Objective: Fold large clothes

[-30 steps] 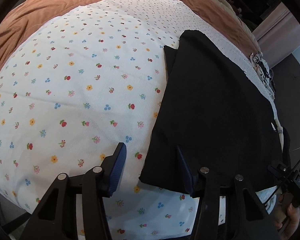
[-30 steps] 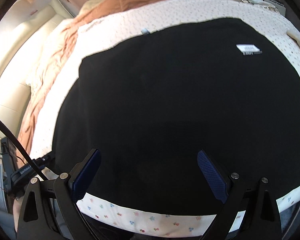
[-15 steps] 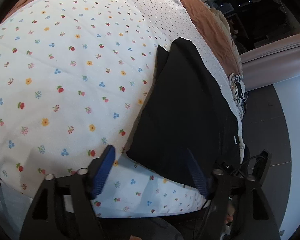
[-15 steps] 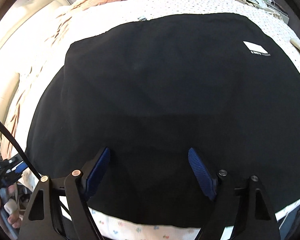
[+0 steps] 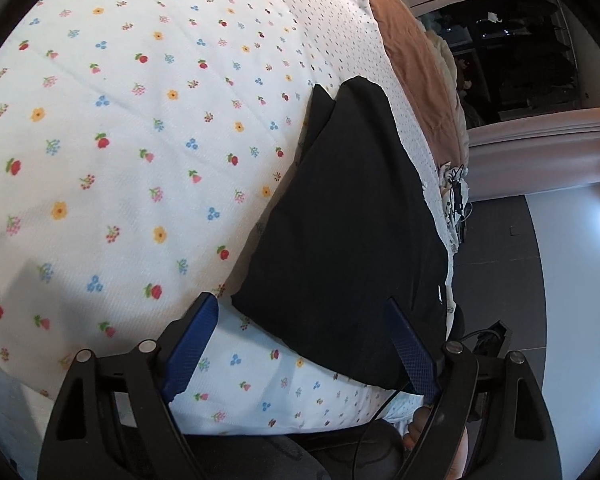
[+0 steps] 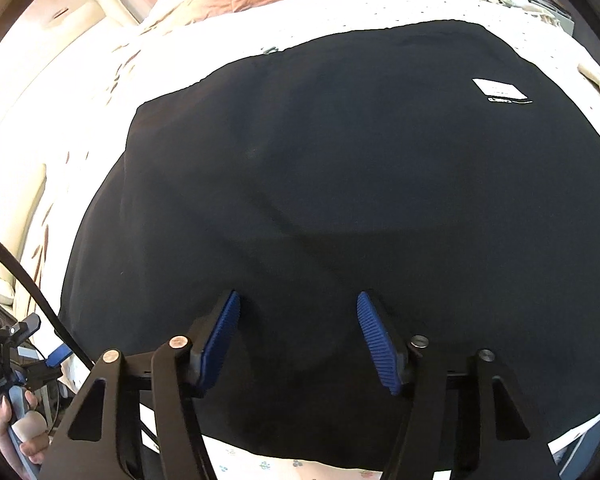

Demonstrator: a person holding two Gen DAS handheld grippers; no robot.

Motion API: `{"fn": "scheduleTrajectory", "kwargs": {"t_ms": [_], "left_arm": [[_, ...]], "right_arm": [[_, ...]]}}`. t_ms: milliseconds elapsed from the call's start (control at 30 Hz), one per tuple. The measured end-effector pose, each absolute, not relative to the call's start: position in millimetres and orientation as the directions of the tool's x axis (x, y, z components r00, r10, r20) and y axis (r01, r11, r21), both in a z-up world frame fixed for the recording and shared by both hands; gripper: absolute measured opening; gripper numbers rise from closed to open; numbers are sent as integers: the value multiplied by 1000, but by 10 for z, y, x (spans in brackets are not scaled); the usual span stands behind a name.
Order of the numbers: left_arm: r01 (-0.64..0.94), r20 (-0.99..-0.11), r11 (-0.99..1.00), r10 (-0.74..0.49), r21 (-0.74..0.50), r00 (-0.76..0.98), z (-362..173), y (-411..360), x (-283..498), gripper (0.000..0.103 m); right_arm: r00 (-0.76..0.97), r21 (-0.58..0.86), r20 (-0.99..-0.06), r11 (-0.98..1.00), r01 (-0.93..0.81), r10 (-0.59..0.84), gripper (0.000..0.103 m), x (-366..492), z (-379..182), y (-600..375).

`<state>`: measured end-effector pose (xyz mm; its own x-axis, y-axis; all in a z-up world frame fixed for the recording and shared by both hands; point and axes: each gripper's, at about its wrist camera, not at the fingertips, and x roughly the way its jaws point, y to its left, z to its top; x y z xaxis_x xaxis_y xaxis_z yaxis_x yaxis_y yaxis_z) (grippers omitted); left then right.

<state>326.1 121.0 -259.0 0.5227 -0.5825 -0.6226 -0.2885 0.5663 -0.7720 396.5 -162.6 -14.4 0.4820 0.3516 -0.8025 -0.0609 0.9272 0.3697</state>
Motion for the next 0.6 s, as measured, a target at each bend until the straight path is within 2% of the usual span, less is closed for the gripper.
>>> {"fn": "scheduleTrajectory", "kwargs": {"t_ms": [67,300,333,533,600], "left_arm": [[-293,-622,561,-590,-774,514,-2630,1175,3330,64],[-291,-634,577,-578,-763,514,-2667,1090,3585,62],[-290,-633,577,-576,-763,517,-2677,1090,3615,62],[-292,-656,607,-549,-739,518,-2664,1076,3708,32],[-286,-654,611,-544,-738,526,-2637,1083,3691,24]], "right_arm": [[483,368,-803,928,-58,348,58,3985,-161,-1615],[490,387,-793,920,-55,362,58,3875,-242,-1629],[494,388,-792,921,-50,360,56,3857,-253,-1623],[487,414,-786,909,-46,382,40,3833,-315,-1613],[474,411,-788,909,-70,393,39,3730,-329,-1513]]}}
